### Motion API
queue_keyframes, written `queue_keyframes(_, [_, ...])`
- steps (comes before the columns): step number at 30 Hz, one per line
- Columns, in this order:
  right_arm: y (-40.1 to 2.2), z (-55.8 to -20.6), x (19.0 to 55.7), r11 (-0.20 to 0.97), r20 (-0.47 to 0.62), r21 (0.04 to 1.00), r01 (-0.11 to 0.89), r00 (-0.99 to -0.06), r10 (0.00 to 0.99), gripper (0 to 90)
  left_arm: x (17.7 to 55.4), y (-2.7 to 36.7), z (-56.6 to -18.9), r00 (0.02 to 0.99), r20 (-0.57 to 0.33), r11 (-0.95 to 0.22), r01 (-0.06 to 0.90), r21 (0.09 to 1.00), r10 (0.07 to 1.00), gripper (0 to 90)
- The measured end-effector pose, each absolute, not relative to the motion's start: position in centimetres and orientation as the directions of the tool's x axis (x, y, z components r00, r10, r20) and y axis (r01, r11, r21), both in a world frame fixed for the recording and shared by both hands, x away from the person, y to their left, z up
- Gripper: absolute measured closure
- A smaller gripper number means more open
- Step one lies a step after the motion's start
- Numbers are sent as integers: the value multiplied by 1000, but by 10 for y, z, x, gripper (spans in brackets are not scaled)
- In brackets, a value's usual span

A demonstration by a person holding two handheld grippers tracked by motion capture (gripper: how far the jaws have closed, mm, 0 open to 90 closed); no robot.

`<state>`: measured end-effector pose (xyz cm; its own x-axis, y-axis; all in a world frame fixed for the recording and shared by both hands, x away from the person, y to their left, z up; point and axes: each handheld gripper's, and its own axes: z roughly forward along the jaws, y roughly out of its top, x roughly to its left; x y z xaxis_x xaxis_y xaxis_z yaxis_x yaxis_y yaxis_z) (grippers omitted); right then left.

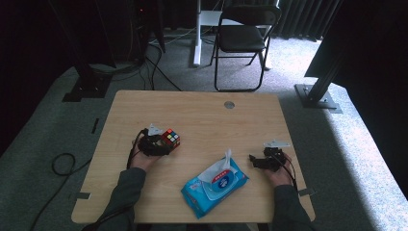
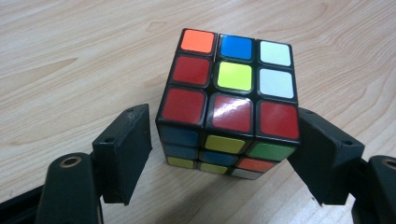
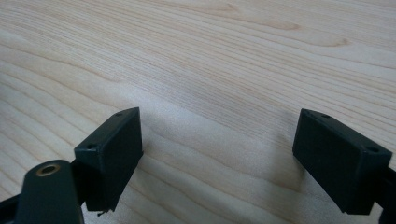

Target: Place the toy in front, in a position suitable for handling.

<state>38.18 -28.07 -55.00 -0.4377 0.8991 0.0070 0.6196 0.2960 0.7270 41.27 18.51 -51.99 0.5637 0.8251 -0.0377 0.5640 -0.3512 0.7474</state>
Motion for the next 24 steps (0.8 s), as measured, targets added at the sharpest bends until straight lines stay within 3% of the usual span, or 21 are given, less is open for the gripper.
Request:
queue_keyframes(7, [-279,-549,382,312,7,718,622,-455,891,157,403,190,-517,558,-36,-330,541,773,829,252])
queue_keyframes(12, [-278,-548,381,318,7,718,620,-463,886,216,397,193,-517,544,-42,-308,534,787,838,253])
queue_keyframes(16, [-275,-545,379,340,7,722,603,-497,867,358,392,197,-517,533,-42,-299,536,789,845,253])
queue_keyframes(24, [-275,-545,378,348,9,718,602,-508,862,372,382,202,-513,522,-28,-307,542,782,852,253])
